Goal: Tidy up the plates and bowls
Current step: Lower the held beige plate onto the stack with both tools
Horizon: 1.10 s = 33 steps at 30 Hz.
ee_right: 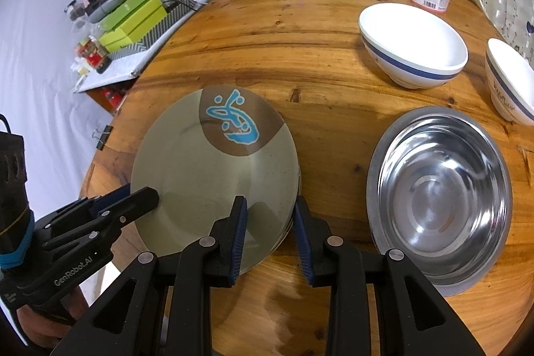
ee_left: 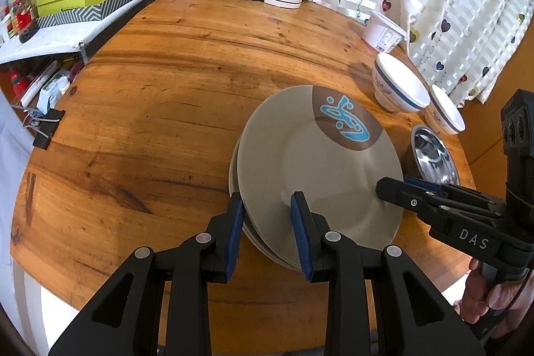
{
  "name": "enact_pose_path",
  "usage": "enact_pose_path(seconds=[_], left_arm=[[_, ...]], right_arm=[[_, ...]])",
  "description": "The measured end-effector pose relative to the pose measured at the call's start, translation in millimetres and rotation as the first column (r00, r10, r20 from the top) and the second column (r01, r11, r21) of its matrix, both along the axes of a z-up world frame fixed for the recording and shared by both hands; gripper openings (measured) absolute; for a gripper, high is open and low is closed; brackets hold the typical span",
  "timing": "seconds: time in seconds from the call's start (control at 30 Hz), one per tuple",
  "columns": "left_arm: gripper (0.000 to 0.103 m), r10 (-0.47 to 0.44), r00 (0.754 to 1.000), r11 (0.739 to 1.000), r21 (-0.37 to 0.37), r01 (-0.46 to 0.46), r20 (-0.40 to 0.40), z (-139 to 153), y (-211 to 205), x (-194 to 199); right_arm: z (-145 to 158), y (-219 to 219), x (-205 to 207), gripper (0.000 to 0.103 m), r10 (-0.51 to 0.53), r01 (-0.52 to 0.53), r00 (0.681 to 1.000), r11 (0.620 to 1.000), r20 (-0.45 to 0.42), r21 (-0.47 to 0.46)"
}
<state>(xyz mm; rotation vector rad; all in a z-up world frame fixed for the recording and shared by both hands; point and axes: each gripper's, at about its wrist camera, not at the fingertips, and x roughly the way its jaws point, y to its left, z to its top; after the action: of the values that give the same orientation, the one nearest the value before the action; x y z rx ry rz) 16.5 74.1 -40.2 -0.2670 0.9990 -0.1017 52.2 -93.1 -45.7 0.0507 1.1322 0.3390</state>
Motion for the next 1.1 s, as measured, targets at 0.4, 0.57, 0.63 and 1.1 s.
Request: enact_pose_path(seconds=[0.4, 0.57, 0.63, 1.1], left_arm=[[0.030, 0.013, 1.000, 1.000, 0.012, -0.013, 0.006, -1.6, 1.8, -2.3], [0.030, 0.019, 1.000, 1.000, 0.015, -0.019, -0.003, -2.4, 2.3, -1.4], [0.030, 0.023, 1.000, 1.000, 0.011, -0.023, -0.009, -3.6, 4.3, -0.9], [0.030, 0.024, 0.999, 1.000, 0.018, -0.025, 0.036, 5.4, 6.9, 2.9]], right_arm=[[-1.7, 4.5, -0.8, 0.030, 0.017, -0.016, 1.000, 0.999, 0.024, -0.043], [-0.7, 5.6, -1.2, 0.030, 0.020, -0.018, 0.999, 0.999, 0.033, -0.042], [0.5, 5.1, -1.4, 0.030, 0.020, -0.018, 0.999, 0.999, 0.038, -0.042], [4.0, -0.7, -3.0, 0.030, 0.019, -0.018, 0.998, 1.000, 0.052, -0.013]])
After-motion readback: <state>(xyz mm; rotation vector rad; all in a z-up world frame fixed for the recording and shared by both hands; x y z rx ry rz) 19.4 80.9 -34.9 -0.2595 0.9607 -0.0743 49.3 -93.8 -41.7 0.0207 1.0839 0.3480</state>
